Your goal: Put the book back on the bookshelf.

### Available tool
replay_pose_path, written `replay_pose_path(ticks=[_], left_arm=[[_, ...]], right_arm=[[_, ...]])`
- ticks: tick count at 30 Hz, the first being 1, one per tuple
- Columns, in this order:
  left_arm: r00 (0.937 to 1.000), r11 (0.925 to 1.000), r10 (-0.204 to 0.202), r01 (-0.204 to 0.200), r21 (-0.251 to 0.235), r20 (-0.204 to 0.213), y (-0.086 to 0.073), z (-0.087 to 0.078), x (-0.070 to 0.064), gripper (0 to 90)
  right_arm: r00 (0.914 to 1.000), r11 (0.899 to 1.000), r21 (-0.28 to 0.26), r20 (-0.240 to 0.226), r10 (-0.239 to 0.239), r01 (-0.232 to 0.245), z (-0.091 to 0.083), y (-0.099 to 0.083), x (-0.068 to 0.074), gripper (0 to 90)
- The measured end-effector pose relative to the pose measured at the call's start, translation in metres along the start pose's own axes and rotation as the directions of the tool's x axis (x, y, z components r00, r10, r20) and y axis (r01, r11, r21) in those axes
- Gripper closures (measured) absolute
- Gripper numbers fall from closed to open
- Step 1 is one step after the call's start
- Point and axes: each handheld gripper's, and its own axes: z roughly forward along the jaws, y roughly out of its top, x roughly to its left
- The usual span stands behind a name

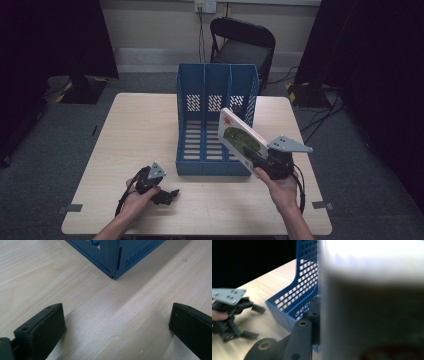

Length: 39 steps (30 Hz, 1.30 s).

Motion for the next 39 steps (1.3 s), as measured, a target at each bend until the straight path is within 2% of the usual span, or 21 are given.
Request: replay_pose_path(ticks=[2, 6, 12, 19, 21, 25, 28, 29, 32, 37, 39], left_arm=[[1.0000, 1.0000, 0.000, 0.000, 0.000, 0.000, 0.000, 0.000, 0.000, 0.0], [1.0000, 1.0000, 0.001, -0.001, 0.000, 0.000, 0.000, 0.000, 0.000, 0.0], [1.0000, 1.0000, 0.001, -0.001, 0.000, 0.000, 0.000, 0.000, 0.000, 0.0], [1.0000, 1.0000, 0.003, -0.003, 0.001, 0.000, 0.000, 0.000, 0.000, 0.0], [1.0000, 1.0000, 0.003, -0.003, 0.001, 0.000, 0.000, 0.000, 0.000, 0.0], [1.0000, 1.0000, 0.002, -0.002, 0.001, 0.001, 0.000, 0.000, 0.000, 0.0], [1.0000, 1.0000, 0.003, -0.003, 0.001, 0.000, 0.000, 0.000, 0.000, 0.0], [1.0000, 1.0000, 0.003, -0.003, 0.001, 0.000, 0.000, 0.000, 0.000, 0.0], [1.0000, 1.0000, 0.002, -0.002, 0.001, 0.001, 0.000, 0.000, 0.000, 0.0], [1.0000, 1.0000, 0.005, -0.005, 0.000, 0.004, 0.000, 0.000, 0.001, 0.0], [1.0000, 1.0000, 0.005, -0.005, -0.001, 0.004, 0.000, 0.000, 0.001, 0.0]], right_arm=[[0.9999, 1.000, -0.004, 0.009, 0.007, -0.007, 0.002, 0.002, -0.003, 76.6], [0.9979, 0.999, -0.010, 0.057, 0.031, -0.031, 0.007, 0.006, -0.011, 76.6], [0.9910, 0.997, -0.023, 0.110, 0.077, -0.075, 0.011, 0.009, -0.021, 76.6], [0.9817, 0.997, -0.008, 0.173, 0.079, -0.079, 0.017, 0.010, -0.025, 76.5], [0.9751, 0.997, 0.015, 0.211, 0.068, -0.073, 0.024, 0.009, -0.026, 76.5], [0.9660, 0.994, 0.009, 0.235, 0.108, -0.113, 0.033, 0.008, -0.026, 76.6], [0.9558, 0.993, 0.007, 0.270, 0.115, -0.121, 0.043, 0.010, -0.025, 76.5], [0.9558, 0.993, 0.007, 0.270, 0.115, -0.121, 0.043, 0.010, -0.025, 76.5], [0.9466, 0.989, 0.001, 0.289, 0.142, -0.149, 0.057, 0.011, -0.026, 76.5], [0.9407, 0.988, 0.008, 0.308, 0.142, -0.152, 0.070, 0.009, -0.024, 76.5], [0.9349, 0.985, 0.017, 0.318, 0.157, -0.172, 0.081, 0.006, -0.026, 76.5]])
